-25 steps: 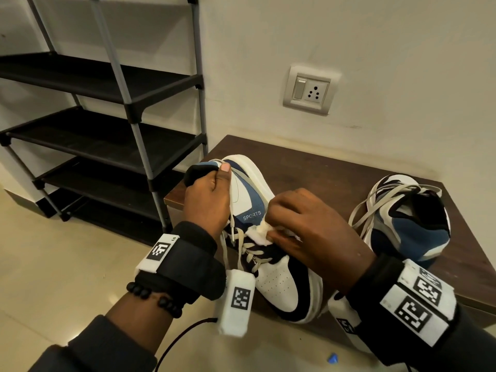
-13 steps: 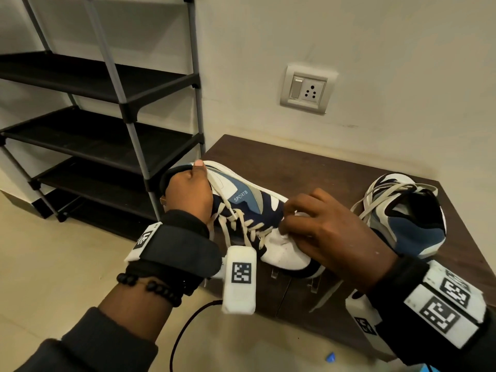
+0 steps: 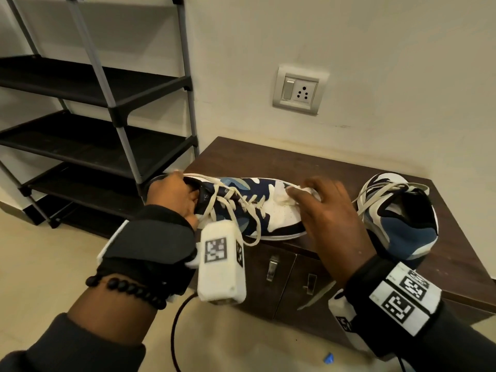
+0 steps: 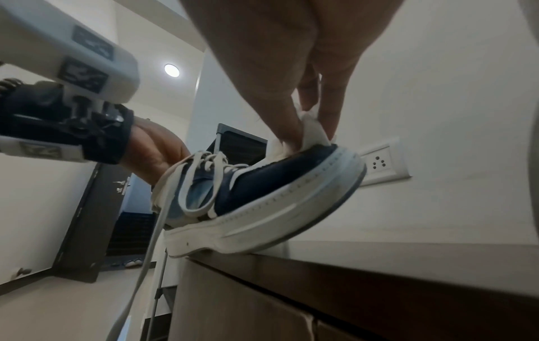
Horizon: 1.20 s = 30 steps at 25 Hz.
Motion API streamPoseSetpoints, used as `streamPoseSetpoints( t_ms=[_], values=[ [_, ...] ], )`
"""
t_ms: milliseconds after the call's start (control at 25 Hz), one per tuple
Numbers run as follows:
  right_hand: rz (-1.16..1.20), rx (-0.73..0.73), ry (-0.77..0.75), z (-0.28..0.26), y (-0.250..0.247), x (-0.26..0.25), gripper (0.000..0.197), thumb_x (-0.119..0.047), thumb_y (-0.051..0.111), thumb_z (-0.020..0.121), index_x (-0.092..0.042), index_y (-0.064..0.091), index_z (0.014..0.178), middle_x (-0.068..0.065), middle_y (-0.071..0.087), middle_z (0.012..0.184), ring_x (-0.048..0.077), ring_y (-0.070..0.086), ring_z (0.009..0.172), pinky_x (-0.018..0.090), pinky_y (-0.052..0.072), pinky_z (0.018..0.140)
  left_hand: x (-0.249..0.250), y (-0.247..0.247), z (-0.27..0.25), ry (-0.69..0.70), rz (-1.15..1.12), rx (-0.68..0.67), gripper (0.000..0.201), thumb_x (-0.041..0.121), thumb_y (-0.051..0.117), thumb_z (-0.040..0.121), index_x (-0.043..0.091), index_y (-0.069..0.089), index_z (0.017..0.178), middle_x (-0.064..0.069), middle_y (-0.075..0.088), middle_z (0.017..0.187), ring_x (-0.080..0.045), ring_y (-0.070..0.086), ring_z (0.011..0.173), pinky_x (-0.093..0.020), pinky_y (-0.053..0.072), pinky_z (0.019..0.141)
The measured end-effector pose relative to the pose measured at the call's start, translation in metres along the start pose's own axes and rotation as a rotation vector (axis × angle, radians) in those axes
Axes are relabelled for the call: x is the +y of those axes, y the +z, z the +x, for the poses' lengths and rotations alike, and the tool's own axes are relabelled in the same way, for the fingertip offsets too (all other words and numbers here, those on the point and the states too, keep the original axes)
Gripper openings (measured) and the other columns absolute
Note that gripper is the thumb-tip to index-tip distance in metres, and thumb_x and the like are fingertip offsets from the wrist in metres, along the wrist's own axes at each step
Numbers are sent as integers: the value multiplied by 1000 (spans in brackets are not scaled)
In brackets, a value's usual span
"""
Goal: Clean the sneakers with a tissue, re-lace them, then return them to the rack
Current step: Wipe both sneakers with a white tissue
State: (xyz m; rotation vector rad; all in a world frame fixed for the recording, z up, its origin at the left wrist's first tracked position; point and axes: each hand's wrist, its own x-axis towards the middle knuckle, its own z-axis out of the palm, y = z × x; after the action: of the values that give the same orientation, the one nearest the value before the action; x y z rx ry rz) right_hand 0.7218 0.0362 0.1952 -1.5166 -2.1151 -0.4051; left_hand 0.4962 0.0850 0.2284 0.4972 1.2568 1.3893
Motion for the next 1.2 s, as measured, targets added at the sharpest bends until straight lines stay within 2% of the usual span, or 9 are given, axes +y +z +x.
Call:
streamPoseSetpoints(
  t_ms=[40, 120, 200, 280, 560, 760, 920, 1120, 1200],
  values=[
    [-3, 6, 18, 3, 4, 2, 50, -8, 80, 69, -10, 64, 116, 16, 58, 116, 34, 54, 106, 38, 51, 76, -1, -1, -1, 51, 118, -31, 40, 31, 42, 100, 3, 54, 127, -15, 66, 117, -30, 65, 106, -38, 49, 93],
    [0, 3, 40, 9, 11, 4, 46, -3, 76, 72, -9, 65, 116, 16, 59, 115, 33, 54, 107, 38, 51, 77, -4, -4, -4, 225, 649, -138, 48, 51, 47, 93, 10, 64, 111, -8, 72, 101, -24, 68, 95, -44, 50, 94],
    [10, -17, 51, 15, 14, 6, 43, -1, 73, 75, -10, 66, 116, 15, 59, 115, 32, 53, 107, 37, 51, 77, -9, -7, -7, 442, 1204, -180, 62, 70, 45, 84, 17, 59, 113, -1, 67, 108, -20, 62, 101, -42, 49, 93],
    [32, -42, 69, 19, 14, 5, 40, -2, 71, 78, -12, 66, 116, 12, 59, 113, 29, 52, 107, 36, 51, 77, -7, -8, -12, 522, 1409, -152, 62, 68, 47, 83, 18, 52, 118, 2, 62, 110, -19, 59, 103, -38, 50, 89],
    [136, -176, -23, 19, 2, -23, 22, -10, 65, 85, -13, 70, 106, 7, 58, 96, 22, 52, 91, 33, 51, 68, -14, -6, -12, 624, 1423, -45, 50, 58, 51, 88, 20, 52, 119, -1, 66, 113, -22, 60, 103, -34, 46, 83],
    [70, -115, 203, 28, 4, 8, 28, -7, 62, 86, -10, 68, 113, 11, 57, 99, 27, 53, 95, 33, 47, 76, -17, -5, -11, 621, 1447, 20, 50, 61, 49, 87, 19, 53, 112, -2, 66, 105, -24, 61, 94, -37, 49, 78],
    [160, -176, 103, 18, 6, -33, 23, -8, 54, 88, -9, 67, 107, 11, 55, 101, 26, 52, 92, 38, 48, 75, -17, -5, -14, 620, 1453, 26, 49, 61, 48, 88, 18, 53, 113, -2, 66, 104, -22, 61, 92, -34, 48, 74],
    [67, -99, 222, 28, 8, 10, 22, -4, 62, 84, -6, 70, 104, 13, 56, 94, 28, 53, 85, 31, 44, 68, -18, -4, -17, 634, 1465, 30, 46, 59, 47, 89, 18, 51, 110, -2, 66, 102, -22, 61, 90, -30, 41, 69],
    [95, -160, 200, 29, 8, -5, 21, -5, 56, 87, -8, 68, 104, 13, 55, 99, 29, 53, 90, 34, 45, 72, -19, -4, -17, 641, 1465, 30, 46, 59, 47, 90, 19, 50, 112, -1, 66, 103, -21, 62, 91, -30, 42, 69]
  ],
)
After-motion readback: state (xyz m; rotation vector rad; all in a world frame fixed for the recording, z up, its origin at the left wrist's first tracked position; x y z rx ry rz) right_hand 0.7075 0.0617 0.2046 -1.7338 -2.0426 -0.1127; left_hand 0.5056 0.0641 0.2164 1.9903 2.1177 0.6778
